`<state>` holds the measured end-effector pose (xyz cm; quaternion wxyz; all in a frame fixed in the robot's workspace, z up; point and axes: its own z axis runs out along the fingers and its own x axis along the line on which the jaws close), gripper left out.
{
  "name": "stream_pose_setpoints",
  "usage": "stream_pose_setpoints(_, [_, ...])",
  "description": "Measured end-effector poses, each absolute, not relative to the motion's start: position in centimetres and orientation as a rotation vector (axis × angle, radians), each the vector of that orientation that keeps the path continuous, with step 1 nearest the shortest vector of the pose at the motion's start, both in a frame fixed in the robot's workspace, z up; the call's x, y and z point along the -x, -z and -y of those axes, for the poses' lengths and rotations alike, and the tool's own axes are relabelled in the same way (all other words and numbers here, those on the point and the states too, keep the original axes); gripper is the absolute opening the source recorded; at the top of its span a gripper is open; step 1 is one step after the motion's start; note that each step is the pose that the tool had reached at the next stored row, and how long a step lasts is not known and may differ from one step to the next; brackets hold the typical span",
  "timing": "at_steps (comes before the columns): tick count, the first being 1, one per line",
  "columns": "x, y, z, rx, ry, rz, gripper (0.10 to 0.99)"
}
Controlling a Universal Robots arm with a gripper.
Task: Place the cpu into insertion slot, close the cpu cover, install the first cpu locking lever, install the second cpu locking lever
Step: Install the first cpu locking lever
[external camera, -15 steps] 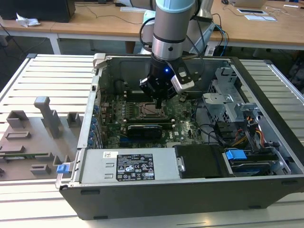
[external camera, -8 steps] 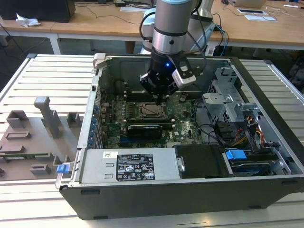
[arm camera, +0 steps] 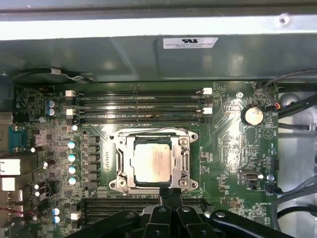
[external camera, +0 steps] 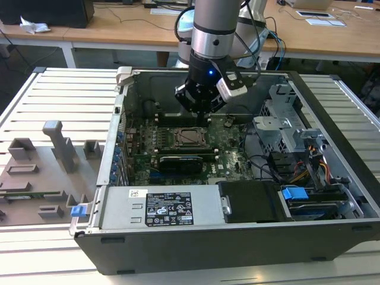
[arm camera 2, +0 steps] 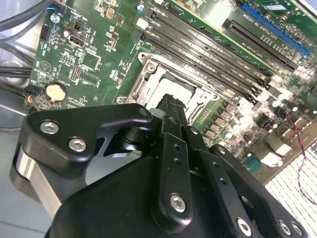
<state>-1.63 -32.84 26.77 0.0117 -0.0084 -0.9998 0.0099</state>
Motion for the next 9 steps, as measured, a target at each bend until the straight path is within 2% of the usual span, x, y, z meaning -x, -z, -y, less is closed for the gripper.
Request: stream_pose_setpoints(9, [1.63, -26.88, 32.83, 0.026, -0.031, 3.118, 0.106])
